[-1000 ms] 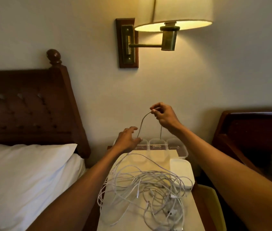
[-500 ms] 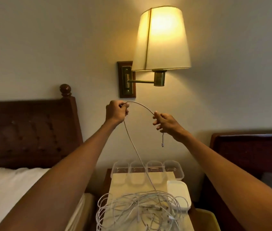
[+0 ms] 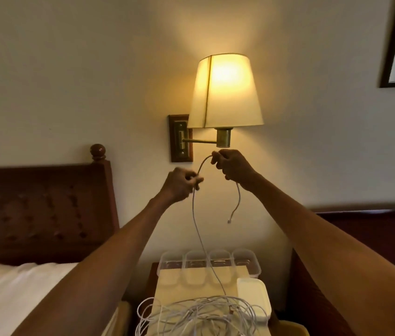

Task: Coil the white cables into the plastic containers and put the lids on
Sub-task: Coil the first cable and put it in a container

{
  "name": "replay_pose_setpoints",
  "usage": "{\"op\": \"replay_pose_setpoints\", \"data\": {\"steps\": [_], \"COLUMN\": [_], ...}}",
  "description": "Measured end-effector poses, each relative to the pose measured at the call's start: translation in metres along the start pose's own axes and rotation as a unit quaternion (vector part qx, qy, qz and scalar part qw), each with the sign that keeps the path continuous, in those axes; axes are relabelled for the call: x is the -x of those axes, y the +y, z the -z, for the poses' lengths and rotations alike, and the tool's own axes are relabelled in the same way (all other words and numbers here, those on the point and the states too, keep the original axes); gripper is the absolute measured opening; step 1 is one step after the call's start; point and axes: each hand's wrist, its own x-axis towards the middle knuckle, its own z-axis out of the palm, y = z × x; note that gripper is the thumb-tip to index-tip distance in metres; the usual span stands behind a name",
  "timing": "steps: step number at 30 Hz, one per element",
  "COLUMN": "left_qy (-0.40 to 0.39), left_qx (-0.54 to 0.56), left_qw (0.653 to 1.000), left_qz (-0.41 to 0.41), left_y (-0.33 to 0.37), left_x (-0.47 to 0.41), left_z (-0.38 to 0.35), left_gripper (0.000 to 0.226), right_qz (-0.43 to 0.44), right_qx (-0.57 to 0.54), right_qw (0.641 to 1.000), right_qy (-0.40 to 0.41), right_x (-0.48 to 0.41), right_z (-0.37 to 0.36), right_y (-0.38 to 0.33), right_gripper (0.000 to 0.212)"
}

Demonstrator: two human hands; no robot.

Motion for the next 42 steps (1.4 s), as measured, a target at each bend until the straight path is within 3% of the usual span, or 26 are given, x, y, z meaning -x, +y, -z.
{"op": "replay_pose_setpoints", "data": {"steps": [4,6,8,12,17,20,23,28,31,34,36,39,42], "left_qy": [-0.218,-0.274,-0.252,-0.079,0.058,0.124,0.134,0.149,0.150,0.110,0.075,0.025,-0.004], "left_qx": [0.027,0.026,0.088,0.237,0.209,0.218,0.143,0.024,-0.022,-0.090,-0.084,-0.076,-0.071], "left_qw": [0.967,0.946,0.944,0.953,0.971,0.967,0.981,0.988,0.988,0.990,0.994,0.996,0.995], "left_qz": [0.133,0.169,0.193,0.173,0.097,0.042,-0.002,-0.030,-0.024,-0.004,-0.003,-0.038,-0.073], "left_y": [-0.027,-0.039,-0.046,-0.033,0.011,0.041,0.066,0.064,0.046,0.027,0.023,0.029,0.032], "left_x": [0.046,0.062,0.067,0.050,0.016,-0.003,-0.018,-0.015,-0.004,0.009,0.017,0.030,0.037], "left_z": [-0.033,-0.044,-0.044,-0.019,0.012,0.030,0.045,0.057,0.063,0.064,0.059,0.048,0.041], "left_gripper": [0.021,0.022,0.019,0.014,0.017,0.015,0.015,0.021,0.020,0.017,0.029,0.049,0.044], "right_qz": [-0.015,-0.032,-0.055,-0.123,-0.137,-0.108,-0.073,-0.038,-0.017,-0.007,0.001,0.017,0.026], "right_qx": [-0.062,-0.079,-0.049,0.016,-0.019,-0.056,-0.075,-0.053,-0.049,-0.014,0.005,0.026,0.042], "right_qw": [0.994,0.990,0.991,0.990,0.990,0.992,0.994,0.998,0.998,1.000,0.999,0.997,0.995], "right_qy": [0.084,0.115,0.116,0.073,-0.028,-0.046,-0.021,0.025,0.024,0.000,-0.035,-0.068,-0.089], "right_x": [0.010,0.013,0.017,0.029,0.041,0.038,0.029,0.023,0.029,0.035,0.039,0.042,0.047], "right_z": [0.009,0.019,0.028,0.037,0.039,0.039,0.039,0.039,0.034,0.027,0.022,0.012,0.005], "right_y": [-0.001,0.002,0.010,0.033,0.043,0.030,0.008,-0.008,-0.002,-0.002,-0.005,-0.013,-0.022], "right_gripper": [0.027,0.028,0.031,0.034,0.026,0.042,0.054,0.026,0.028,0.029,0.031,0.028,0.026]}}
